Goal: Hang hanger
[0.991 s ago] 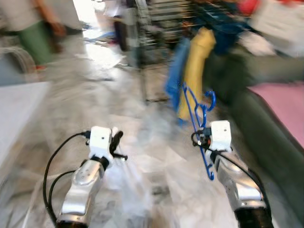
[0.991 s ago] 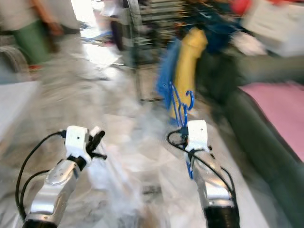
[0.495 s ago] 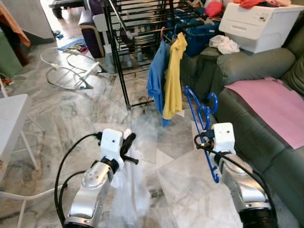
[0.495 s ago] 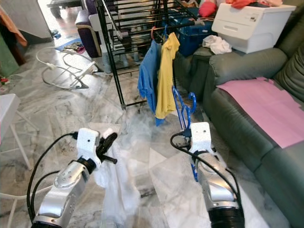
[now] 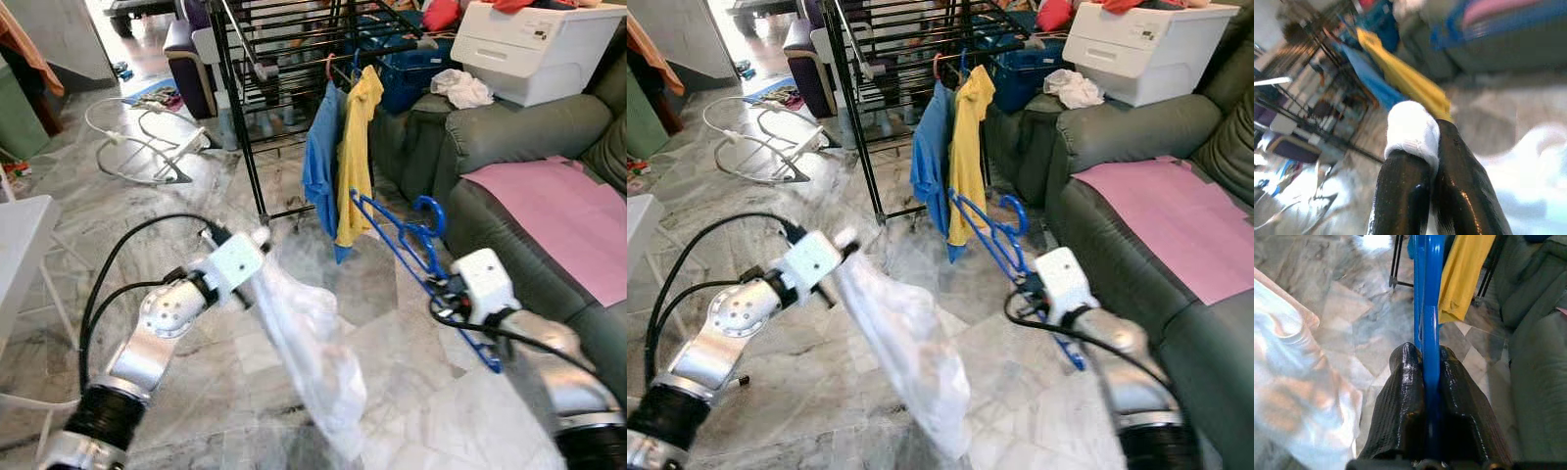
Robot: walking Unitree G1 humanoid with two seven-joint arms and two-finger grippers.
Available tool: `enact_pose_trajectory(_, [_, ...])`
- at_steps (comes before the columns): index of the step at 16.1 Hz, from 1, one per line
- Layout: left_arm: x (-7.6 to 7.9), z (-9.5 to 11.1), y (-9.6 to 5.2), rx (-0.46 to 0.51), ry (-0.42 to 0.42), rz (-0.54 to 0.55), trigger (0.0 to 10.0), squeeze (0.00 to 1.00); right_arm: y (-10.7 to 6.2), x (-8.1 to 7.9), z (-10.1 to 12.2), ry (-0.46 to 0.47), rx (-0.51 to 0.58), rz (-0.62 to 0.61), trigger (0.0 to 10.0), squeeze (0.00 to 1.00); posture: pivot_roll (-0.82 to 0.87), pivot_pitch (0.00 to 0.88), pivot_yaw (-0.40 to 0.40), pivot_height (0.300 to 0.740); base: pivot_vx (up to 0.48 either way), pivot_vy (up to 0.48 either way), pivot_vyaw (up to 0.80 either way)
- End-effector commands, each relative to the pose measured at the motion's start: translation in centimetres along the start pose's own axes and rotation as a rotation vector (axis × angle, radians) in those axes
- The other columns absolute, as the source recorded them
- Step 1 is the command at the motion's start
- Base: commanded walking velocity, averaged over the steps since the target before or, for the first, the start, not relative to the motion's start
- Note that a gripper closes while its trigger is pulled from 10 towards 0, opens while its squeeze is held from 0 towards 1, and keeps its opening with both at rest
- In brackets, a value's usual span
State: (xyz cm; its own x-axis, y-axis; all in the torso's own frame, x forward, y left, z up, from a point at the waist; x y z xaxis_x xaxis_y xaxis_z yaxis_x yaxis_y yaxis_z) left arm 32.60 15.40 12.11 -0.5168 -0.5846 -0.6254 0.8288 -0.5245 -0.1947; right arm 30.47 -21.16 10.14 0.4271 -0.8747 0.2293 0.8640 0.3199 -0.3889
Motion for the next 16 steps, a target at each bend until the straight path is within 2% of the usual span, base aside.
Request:
enact_pose_trajectory(1, [-0.7,0.0,0.0,-0.009,0.104,0.005,10.0,0.0,0.1,-0.2,1.0,-0.032,0.036,0.051,10.0,0.0,-0.15,0.0,0.075,0.74,0.0,0.0,0.0])
enact_pose_trajectory(3, [-0.5,-1.1,-0.2,-0.037,0.221,-0.028,10.0,0.0,-0.7,-1.0,0.8,-0.072,0.021,0.198,10.0,0.0,-0.15,0.0,0.077,0.74,0.0,0.0,0.0])
enact_pose_trajectory(6, [-0.7,-1.2,-0.2,-0.002,0.265,-0.026,10.0,0.0,-2.3,-0.7,0.7,-0.093,-0.018,0.361,10.0,0.0,-0.15,0.0,0.077,0.74,0.0,0.0,0.0])
enact_pose_trajectory(10, [-1.0,-0.2,0.3,0.08,0.314,0.001,10.0,0.0,-3.7,0.2,0.9,-0.077,-0.052,0.472,10.0,0.0,-0.16,0.0,0.08,0.74,0.0,0.0,0.0])
enact_pose_trajectory(13, [-0.9,-0.3,0.5,0.084,0.325,0.001,10.0,0.0,-4.4,-0.3,0.7,-0.074,-0.079,0.548,10.0,0.0,-0.16,0.0,0.088,0.74,0.0,0.0,0.0])
enact_pose_trajectory(16, [-0.7,-1.3,0.5,0.058,0.336,-0.01,10.0,0.0,-5.3,-0.6,0.4,-0.07,-0.11,0.619,10.0,0.0,-0.16,0.0,0.092,0.74,0.0,0.0,0.0])
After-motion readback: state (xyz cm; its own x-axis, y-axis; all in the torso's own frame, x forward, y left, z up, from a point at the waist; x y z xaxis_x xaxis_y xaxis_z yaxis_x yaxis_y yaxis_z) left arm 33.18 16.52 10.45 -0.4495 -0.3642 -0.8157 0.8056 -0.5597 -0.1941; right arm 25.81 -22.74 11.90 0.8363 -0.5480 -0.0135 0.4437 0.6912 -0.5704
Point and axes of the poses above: a point about 5 cm out from each wrist's last joint towards the gripper, its own y axis pointing out of the wrist towards the gripper, its own z axis along the axis of the wrist's last joint, x = y × z, the point moved 1 cm from there along y, pointing out of the wrist towards the gripper
